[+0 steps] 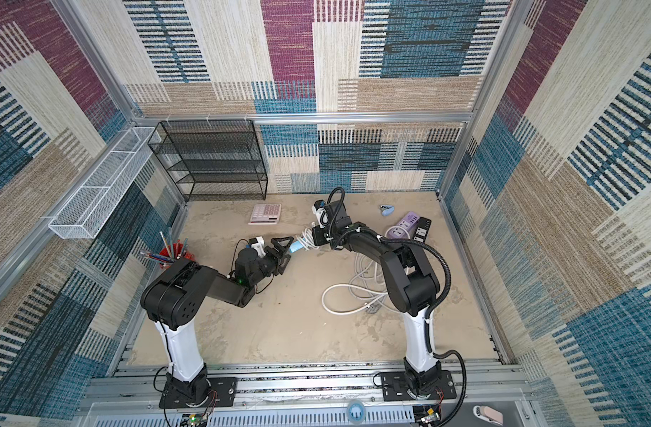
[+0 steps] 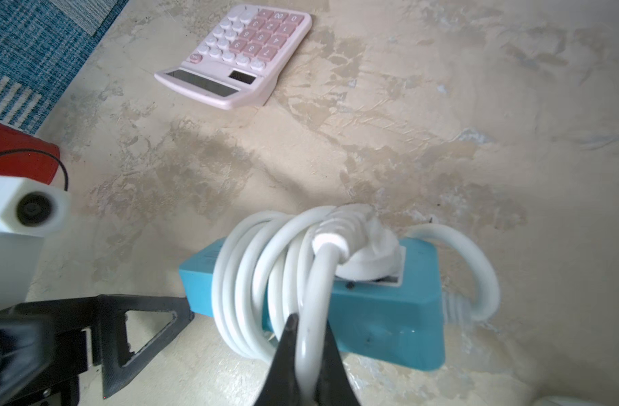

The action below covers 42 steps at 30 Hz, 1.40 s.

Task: Unwrap the cord wrapped around the power strip
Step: Pick up the power strip from the center of the board.

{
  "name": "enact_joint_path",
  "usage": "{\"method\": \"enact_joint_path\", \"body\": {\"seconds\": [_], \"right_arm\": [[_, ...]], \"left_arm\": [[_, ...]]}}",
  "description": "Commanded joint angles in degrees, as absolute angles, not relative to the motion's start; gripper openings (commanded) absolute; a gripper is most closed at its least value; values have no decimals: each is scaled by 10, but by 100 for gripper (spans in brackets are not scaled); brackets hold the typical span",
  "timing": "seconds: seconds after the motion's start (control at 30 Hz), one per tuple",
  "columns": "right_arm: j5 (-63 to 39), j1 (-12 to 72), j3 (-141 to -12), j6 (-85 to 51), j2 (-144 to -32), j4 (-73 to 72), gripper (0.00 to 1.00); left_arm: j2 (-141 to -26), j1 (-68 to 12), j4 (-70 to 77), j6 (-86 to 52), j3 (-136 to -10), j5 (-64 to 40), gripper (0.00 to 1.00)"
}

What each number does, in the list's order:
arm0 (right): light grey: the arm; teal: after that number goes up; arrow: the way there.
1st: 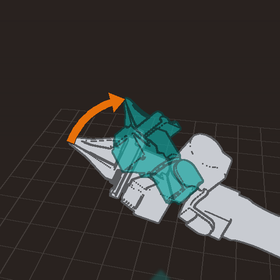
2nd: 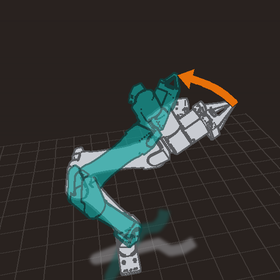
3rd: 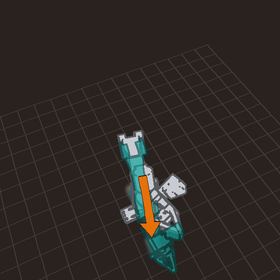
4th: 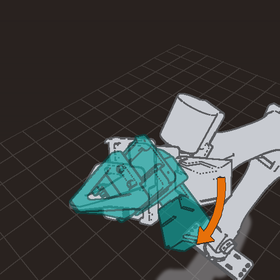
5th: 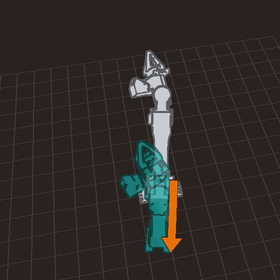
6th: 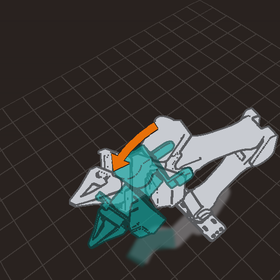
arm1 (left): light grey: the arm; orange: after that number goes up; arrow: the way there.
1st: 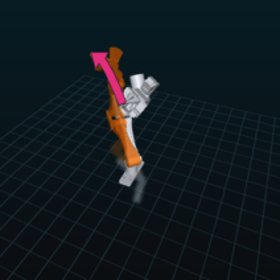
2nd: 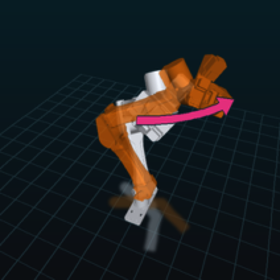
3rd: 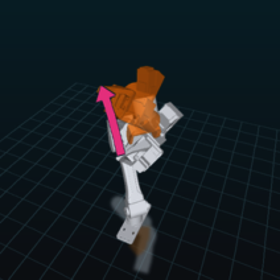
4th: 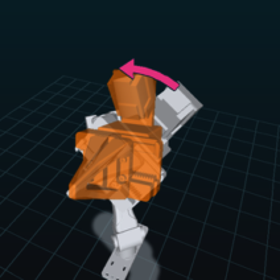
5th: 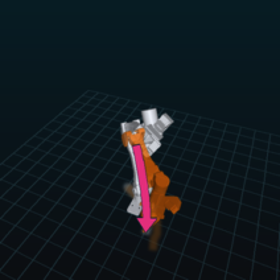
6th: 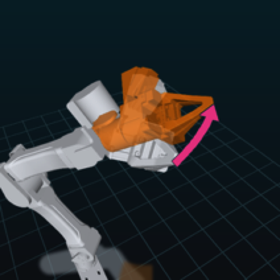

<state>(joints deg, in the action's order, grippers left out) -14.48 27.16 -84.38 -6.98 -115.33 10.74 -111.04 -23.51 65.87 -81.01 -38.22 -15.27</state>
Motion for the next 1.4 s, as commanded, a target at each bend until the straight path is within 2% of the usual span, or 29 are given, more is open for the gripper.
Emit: {"method": "enact_joint_path", "body": {"seconds": [0.0, 0.4, 0.6, 0.73, 0.93, 1.07, 1.37], "right_arm": [[-138, 273, -854, -62, -1131, 66, 4], [-122, 273, -890, -37, -1050, 88, 3], [-128, 273, -845, -4, -943, 58, 4], [-136, 274, -771, 27, -852, -8, 5], [-137, 278, -645, 63, -748, -119, 5], [-136, 284, -605, 67, -719, -168, 5], [-122, 313, -600, 83, -718, -210, 5]], "left_arm": [[-1109, -233, 667, -800, -375, -172, 99], [-982, -212, 519, -710, -395, -182, 99], [-994, -190, 588, -803, -419, -234, 99], [-993, -191, 654, -877, -433, -241, 99], [-948, -193, 654, -916, -458, -245, 99], [-931, -199, 661, -940, -465, -246, 99], [-926, -238, 673, -965, -466, -239, 99]]}}
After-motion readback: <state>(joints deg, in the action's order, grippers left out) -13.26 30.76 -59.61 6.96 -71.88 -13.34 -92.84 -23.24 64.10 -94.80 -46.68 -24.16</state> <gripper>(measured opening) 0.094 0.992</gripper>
